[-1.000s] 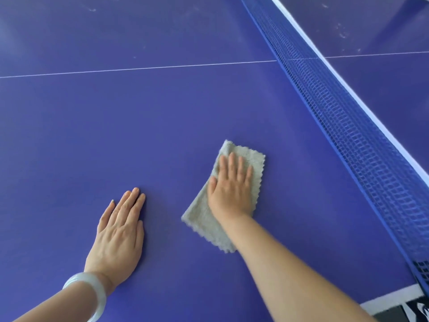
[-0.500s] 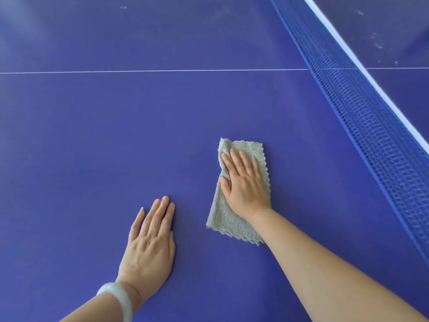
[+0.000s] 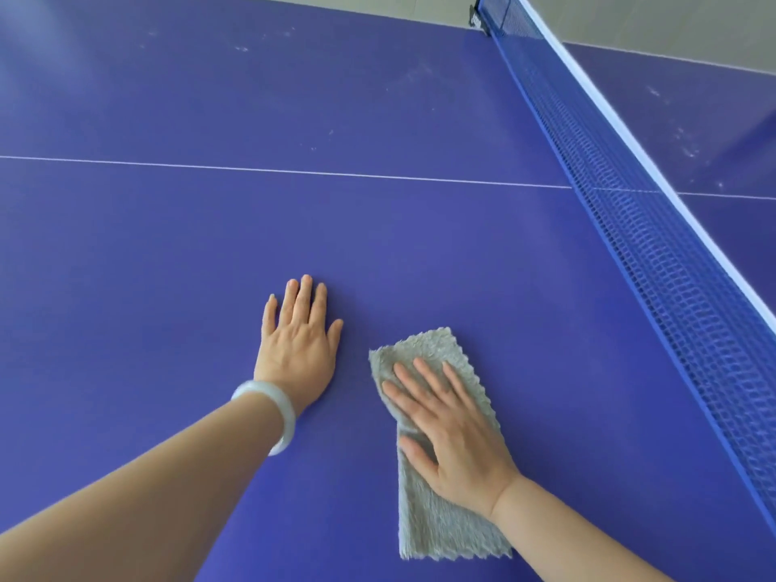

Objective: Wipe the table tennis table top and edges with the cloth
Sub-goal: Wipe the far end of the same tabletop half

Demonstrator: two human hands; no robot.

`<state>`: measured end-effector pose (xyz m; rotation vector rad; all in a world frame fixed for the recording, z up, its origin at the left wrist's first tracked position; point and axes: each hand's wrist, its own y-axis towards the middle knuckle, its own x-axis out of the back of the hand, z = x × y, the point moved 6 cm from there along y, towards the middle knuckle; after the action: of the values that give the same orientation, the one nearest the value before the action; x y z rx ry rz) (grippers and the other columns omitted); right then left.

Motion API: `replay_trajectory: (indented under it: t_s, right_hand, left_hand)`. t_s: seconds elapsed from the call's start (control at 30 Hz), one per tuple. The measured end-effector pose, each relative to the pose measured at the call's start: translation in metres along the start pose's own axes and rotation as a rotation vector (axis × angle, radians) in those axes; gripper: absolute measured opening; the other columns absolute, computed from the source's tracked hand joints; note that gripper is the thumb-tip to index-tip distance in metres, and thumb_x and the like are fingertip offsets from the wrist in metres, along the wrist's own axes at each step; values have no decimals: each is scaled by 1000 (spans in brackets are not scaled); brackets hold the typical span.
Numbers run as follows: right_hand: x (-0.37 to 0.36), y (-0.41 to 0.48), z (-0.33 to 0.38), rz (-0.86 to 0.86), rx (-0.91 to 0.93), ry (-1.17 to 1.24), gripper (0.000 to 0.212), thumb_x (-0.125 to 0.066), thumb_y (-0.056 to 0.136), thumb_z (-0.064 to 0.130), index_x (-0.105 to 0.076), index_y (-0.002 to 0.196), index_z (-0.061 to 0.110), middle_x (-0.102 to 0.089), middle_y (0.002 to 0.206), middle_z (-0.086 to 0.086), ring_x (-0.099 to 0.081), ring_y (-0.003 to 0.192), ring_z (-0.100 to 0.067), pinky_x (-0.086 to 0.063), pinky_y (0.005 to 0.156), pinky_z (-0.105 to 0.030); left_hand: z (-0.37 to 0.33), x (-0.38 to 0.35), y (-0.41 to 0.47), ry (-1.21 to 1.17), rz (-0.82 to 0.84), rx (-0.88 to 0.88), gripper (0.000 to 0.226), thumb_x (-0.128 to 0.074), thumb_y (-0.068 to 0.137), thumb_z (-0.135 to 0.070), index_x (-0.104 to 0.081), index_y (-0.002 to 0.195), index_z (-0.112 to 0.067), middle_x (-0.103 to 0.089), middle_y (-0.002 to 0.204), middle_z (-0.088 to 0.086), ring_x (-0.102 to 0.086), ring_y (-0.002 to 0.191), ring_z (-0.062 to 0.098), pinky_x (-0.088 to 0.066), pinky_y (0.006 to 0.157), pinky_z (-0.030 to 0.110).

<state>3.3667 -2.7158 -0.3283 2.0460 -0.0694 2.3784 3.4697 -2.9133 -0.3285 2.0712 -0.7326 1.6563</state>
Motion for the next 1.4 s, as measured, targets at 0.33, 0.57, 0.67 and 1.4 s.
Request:
replay_trajectory:
  t_s: [0.33, 0.57, 0.67, 1.4]
  right_hand:
    - [19, 102, -158, 10, -623, -29, 63, -19, 102, 46, -7, 161, 24, -1, 168, 1, 0, 155, -20, -2, 125, -45]
    - [4, 195, -33, -2, -131, 2, 64, -16, 100, 45, -11, 161, 26, -5, 168, 4, 2, 155, -20, 4, 125, -46]
    - [8, 224, -36, 54, 100, -11, 59, -25, 104, 44, -14, 160, 29, -8, 168, 6, -1, 155, -16, 4, 125, -42]
    - [18, 325, -79, 46, -162, 61, 61, -25, 104, 52, -13, 160, 30, -3, 169, 4, 2, 155, -18, 6, 124, -41]
  left_hand:
    - [6, -1, -2, -21, -57, 32, 55, -21, 104, -34, -25, 156, -16, -16, 165, 2, -7, 153, 19, 1, 124, 38]
    - [6, 5, -2, -37, -73, 31, 55, -21, 103, -31, -30, 154, -14, -22, 163, 5, -14, 152, 21, -2, 124, 39]
    - [5, 6, -1, -29, -73, 28, 55, -22, 102, -30, -29, 155, -15, -20, 163, 4, -13, 152, 20, 2, 124, 37]
    - [4, 2, 0, 5, -21, 53, 62, -15, 98, -36, -29, 155, -17, -23, 163, 1, -15, 152, 19, 1, 123, 38]
